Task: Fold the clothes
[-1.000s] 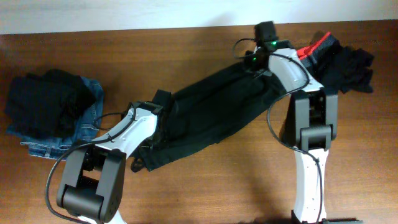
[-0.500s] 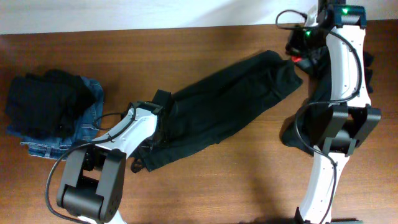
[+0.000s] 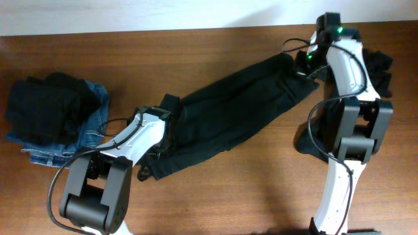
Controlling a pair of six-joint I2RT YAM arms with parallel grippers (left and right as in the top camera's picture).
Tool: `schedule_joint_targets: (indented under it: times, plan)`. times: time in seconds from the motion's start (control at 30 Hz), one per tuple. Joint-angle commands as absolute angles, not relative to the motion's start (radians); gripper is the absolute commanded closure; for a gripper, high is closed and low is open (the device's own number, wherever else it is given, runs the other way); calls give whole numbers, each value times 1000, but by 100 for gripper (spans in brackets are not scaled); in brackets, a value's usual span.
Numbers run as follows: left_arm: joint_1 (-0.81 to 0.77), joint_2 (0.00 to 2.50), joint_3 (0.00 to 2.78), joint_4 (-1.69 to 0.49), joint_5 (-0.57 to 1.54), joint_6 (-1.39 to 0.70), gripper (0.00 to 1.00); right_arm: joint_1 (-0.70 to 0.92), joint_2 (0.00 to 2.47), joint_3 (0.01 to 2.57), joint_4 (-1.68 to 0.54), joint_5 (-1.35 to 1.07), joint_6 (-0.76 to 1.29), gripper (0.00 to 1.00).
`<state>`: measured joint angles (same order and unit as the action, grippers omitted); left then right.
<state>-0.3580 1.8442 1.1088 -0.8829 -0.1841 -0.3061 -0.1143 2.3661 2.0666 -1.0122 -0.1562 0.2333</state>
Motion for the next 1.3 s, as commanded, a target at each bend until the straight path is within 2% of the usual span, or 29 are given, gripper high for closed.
schedule_joint_targets:
  times: [0.0, 0.2, 0.4, 0.43, 0.57, 0.63, 0.8, 0.9, 1.1, 1.27]
  plan:
    - [-355, 1868, 1098, -902, -199, -290, 100, -119, 2378, 1917, -825, -122, 286, 96]
    - [-355, 1868, 1098, -921, -199, -290, 100, -126, 2391, 1864, -697, -127, 318, 96]
    - [-355, 1868, 1098, -922, -202, -290, 100, -126, 2383, 1908, -730, -207, 235, 96]
    - [-355, 1868, 1098, -921, -204, -290, 100, -128, 2374, 1926, -746, -231, 234, 93]
    - [-355, 1868, 1098, -921, -214, -282, 100, -138, 2341, 2053, -846, -407, 168, 47]
    - [-355, 1868, 1098, -921, -217, -275, 100, -145, 2326, 2122, -920, -424, 160, 31]
    - [-355, 1868, 1102, -924, -217, -271, 100, -169, 2310, 2292, -1122, -422, 92, 6]
    - [-355, 1868, 1122, -929, -217, -271, 100, -203, 2310, 2356, -1200, -412, 81, 0]
    - [-355, 1868, 1226, -984, -217, -271, 100, -294, 2320, 2330, -1234, -411, 32, 1]
    - [-347, 1868, 1282, -1053, -251, -276, 100, -309, 2347, 2201, -1215, -413, 10, 1]
